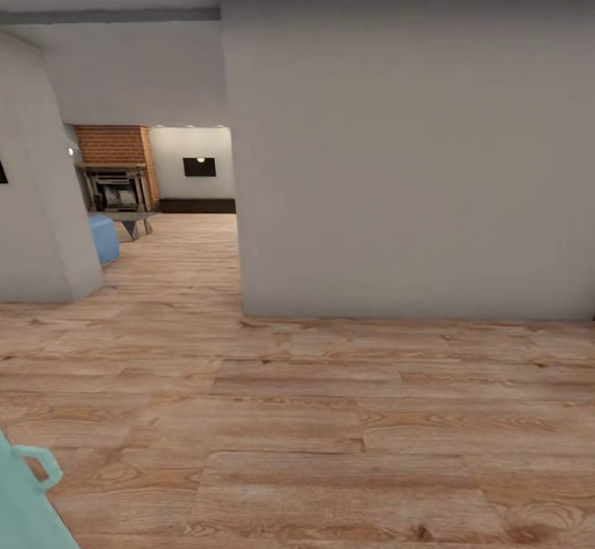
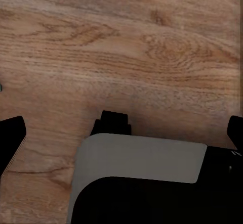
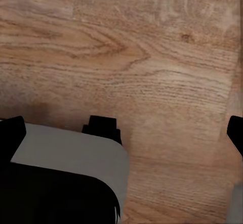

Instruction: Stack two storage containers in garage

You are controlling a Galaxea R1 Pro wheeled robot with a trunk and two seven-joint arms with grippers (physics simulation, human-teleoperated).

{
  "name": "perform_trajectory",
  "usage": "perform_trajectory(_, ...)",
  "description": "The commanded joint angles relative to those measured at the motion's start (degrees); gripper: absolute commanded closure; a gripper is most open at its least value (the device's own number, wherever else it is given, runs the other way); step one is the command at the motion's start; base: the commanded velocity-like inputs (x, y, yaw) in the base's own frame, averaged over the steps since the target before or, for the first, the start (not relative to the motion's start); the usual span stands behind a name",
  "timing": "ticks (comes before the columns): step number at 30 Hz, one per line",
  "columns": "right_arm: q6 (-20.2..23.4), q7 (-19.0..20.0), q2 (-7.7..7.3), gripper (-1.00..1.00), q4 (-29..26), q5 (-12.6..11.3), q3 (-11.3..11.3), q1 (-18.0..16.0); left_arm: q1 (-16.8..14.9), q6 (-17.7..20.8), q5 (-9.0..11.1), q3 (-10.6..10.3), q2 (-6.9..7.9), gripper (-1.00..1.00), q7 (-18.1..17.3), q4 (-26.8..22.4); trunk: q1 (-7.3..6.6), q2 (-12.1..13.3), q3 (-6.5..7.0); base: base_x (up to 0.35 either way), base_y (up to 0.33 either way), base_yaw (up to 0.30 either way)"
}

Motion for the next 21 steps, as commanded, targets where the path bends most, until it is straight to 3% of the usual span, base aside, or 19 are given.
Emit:
perform_trajectory(1,-0.2,0.1,0.02,-1.0,0.2,-0.7,0.5,-0.1,0.0,0.0,0.5,-0.5,0.0,-1.0,0.0,0.0,0.03,0.0,-0.06,0.327,0.0,0.0)
perform_trajectory(21,-0.7,1.0,-0.69,-1.0,0.2,-0.5,0.8,-0.1,0.0,0.0,0.6,-0.5,0.0,-1.0,0.0,0.0,0.03,0.0,-0.06,0.326,0.0,0.0)
